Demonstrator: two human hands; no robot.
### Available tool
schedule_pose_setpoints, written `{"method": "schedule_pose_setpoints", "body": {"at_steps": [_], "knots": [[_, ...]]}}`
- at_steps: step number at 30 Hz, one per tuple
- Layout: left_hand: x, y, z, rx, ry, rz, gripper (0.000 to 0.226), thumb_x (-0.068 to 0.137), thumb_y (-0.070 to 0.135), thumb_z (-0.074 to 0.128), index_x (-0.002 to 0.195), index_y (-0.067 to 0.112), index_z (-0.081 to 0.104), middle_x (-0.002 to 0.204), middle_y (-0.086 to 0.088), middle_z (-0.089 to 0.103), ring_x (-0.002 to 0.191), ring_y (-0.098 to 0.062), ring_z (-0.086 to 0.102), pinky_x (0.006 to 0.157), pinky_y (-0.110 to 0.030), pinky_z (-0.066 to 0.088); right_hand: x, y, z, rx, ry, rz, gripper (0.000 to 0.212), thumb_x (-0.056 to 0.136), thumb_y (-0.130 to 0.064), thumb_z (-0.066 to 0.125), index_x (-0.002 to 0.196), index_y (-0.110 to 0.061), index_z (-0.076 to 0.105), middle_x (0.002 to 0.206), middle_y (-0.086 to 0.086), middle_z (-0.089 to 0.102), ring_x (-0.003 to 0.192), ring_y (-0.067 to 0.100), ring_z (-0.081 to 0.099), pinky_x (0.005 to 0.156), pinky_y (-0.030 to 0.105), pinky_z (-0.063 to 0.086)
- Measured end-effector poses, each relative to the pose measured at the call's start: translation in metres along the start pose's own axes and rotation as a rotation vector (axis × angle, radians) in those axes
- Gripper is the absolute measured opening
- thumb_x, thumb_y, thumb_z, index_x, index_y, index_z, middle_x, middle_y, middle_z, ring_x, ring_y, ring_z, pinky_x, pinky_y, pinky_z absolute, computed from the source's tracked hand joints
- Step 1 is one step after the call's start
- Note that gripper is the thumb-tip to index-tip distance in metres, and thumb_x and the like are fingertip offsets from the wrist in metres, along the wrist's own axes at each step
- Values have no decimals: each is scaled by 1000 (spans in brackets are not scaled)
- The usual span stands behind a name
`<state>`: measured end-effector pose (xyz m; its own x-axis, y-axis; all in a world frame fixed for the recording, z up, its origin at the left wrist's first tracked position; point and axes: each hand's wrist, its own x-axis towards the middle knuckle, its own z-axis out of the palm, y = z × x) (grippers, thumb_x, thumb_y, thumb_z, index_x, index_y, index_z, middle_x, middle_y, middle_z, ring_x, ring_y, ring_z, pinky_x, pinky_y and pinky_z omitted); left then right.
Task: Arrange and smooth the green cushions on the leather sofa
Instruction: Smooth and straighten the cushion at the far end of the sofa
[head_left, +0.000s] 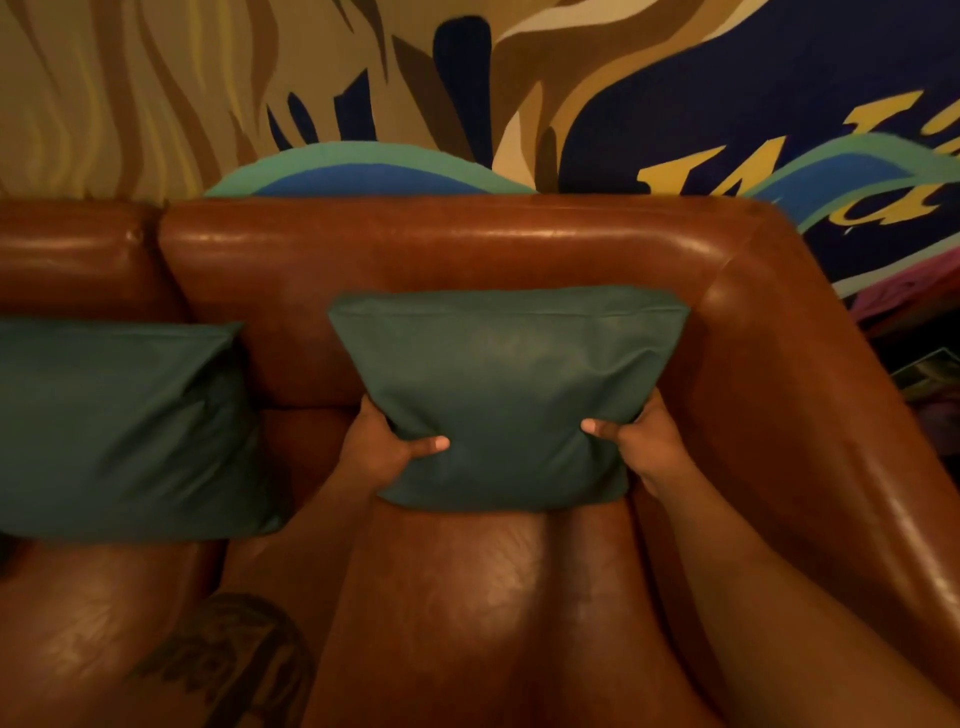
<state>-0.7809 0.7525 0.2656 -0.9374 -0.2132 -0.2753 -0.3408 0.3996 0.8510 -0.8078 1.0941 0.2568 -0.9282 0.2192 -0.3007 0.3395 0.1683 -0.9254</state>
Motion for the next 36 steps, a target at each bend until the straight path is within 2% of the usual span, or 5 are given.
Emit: {"method": "schedule_pose_setpoints", "body": {"at_steps": [5, 19, 22, 26, 36], "knots": [[0, 18, 23, -4, 7, 45, 116, 50, 26, 105, 147, 12, 43, 145, -1, 55, 130, -12, 52, 106, -28, 43, 9, 5, -33, 46, 10, 20, 117, 25, -54, 104, 129, -24, 59, 124, 2, 75, 114, 24, 72, 100, 56, 57], [-6, 19, 37, 151, 232, -57, 135, 52, 42, 101, 157, 5, 24, 154, -25, 39, 142, -42, 39, 117, -46, 36, -22, 5, -9, -332, 333, -213, 101, 79, -29, 90, 158, -4, 33, 157, 20, 38, 147, 36, 38, 122, 35, 29], [-60, 27, 49, 410, 547, 420, 94, 88, 36, 76, 160, 3, 25, 159, -26, 32, 149, -44, 29, 121, -58, 28, -63, -9, 14, -530, 428, -646, 76, 92, -31, 69, 155, -2, 39, 161, 21, 35, 152, 39, 32, 127, 43, 23], [-67, 8, 84, 865, 169, 857, 109, 78, 49, 73, 164, 13, 17, 173, -11, 12, 159, -33, 11, 125, -56, 17, -63, -4, 64, -947, 97, -781, 89, 91, -55, 61, 167, -26, 24, 177, 4, 9, 163, 26, 5, 126, 53, 9], [15, 4, 95, 1154, -21, 675, 153, 45, 78, 82, 165, 24, 4, 174, 4, 1, 159, -16, 5, 127, -44, 2, 5, 10, 85, -1163, 53, -743, 100, 89, -79, 49, 168, -36, 6, 177, -6, -5, 163, 15, -2, 125, 54, 0]]}}
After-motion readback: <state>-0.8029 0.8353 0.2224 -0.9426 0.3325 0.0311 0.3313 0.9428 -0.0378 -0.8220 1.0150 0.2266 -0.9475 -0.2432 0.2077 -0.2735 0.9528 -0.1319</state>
